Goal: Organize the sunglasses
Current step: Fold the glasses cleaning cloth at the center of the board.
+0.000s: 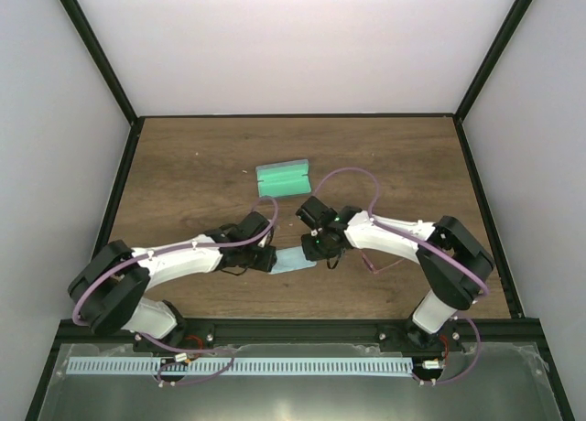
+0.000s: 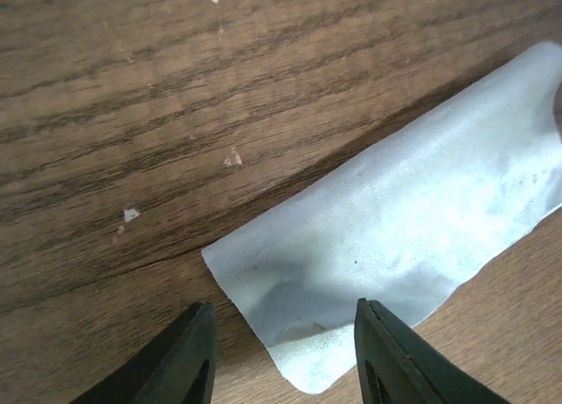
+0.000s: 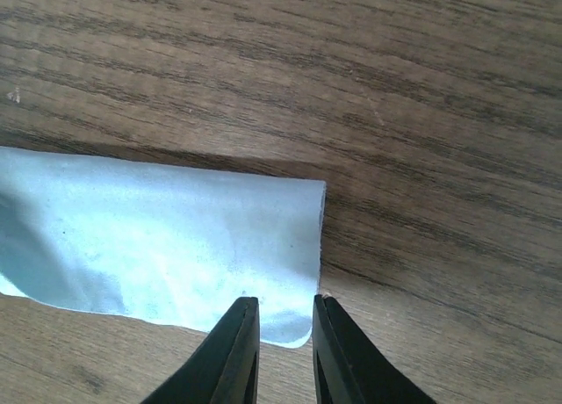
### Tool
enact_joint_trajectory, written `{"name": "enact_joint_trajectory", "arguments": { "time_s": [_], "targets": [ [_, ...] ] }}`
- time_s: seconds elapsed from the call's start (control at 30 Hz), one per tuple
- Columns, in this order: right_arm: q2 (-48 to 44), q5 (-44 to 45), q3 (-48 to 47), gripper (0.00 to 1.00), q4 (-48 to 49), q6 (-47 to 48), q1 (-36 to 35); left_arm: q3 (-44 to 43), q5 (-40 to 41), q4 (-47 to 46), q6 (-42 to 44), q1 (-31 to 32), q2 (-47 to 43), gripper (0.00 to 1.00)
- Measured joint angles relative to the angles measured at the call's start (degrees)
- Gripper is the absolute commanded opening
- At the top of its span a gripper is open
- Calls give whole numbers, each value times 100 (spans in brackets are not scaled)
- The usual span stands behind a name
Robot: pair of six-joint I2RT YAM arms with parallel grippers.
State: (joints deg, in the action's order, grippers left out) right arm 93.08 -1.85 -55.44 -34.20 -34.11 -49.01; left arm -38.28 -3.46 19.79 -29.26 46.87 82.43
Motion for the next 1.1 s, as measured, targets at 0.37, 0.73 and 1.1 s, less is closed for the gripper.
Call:
{"name": "enact_joint_trajectory", "arguments": {
  "time_s": [0.37, 0.73, 1.1],
  "targets": [
    [33, 125, -164, 23, 2, -24, 0, 299, 168, -2, -306, 0, -1130, 52],
    [503, 149, -271, 28, -11, -70, 0, 304, 149, -44, -728, 37, -208, 55],
    [522, 83, -219, 27, 42, -125, 0, 33, 221, -173, -822, 44, 153, 56]
  ]
}}
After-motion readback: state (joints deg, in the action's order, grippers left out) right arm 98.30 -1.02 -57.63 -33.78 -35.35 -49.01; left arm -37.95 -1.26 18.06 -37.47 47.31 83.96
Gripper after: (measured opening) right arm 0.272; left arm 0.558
